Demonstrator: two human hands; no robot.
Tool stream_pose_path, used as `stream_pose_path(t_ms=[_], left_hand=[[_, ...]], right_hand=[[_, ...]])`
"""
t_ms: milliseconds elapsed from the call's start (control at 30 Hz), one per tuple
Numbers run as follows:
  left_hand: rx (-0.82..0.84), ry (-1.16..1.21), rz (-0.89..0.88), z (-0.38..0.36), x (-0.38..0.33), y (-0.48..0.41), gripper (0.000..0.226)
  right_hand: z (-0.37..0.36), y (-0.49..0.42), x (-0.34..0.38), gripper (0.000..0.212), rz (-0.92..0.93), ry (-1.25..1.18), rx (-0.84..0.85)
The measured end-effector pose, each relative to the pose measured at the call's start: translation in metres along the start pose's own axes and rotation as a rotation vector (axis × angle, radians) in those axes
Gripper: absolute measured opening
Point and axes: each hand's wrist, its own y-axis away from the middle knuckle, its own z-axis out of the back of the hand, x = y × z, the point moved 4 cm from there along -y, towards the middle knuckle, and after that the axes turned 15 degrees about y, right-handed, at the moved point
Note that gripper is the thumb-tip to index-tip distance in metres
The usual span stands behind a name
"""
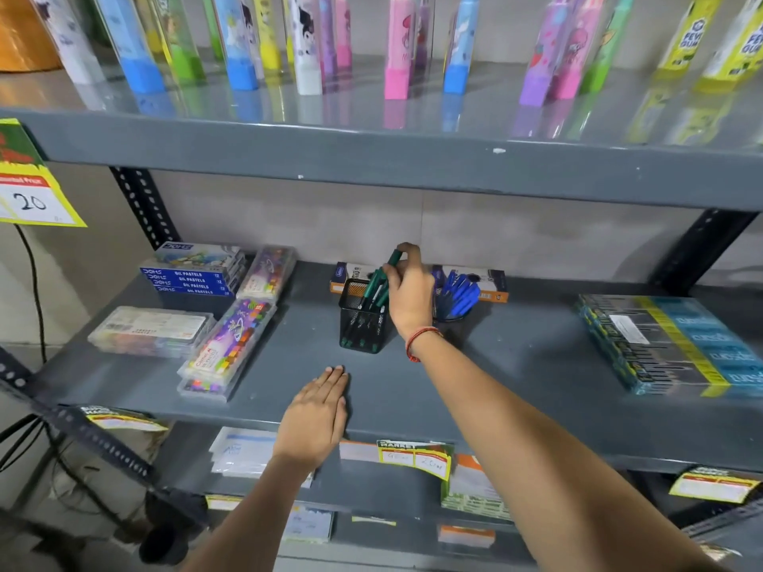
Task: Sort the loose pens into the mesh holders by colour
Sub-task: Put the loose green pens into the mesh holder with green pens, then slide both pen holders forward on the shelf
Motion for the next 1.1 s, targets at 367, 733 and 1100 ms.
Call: stream_pose_path(t_ms=[367,733,1100], left_hand=[[-0.04,0.01,0.031,0.001,0.002,-0.004,0.05],[-0.41,0.561,0.436,0.025,-0.014,-0.092,0.108],[-0.52,0.735,0.554,0.004,-0.017,-0.108,0.075]], right_hand=[[-0.005,0.013,0.006,0.039,0.237,0.539,0.193],[0.067,0.042,-0.086,0.089,-0.3,0.088,-0.229],[0.021,0.037,-0.11,0.073,-0.398,-0.051,0.089]])
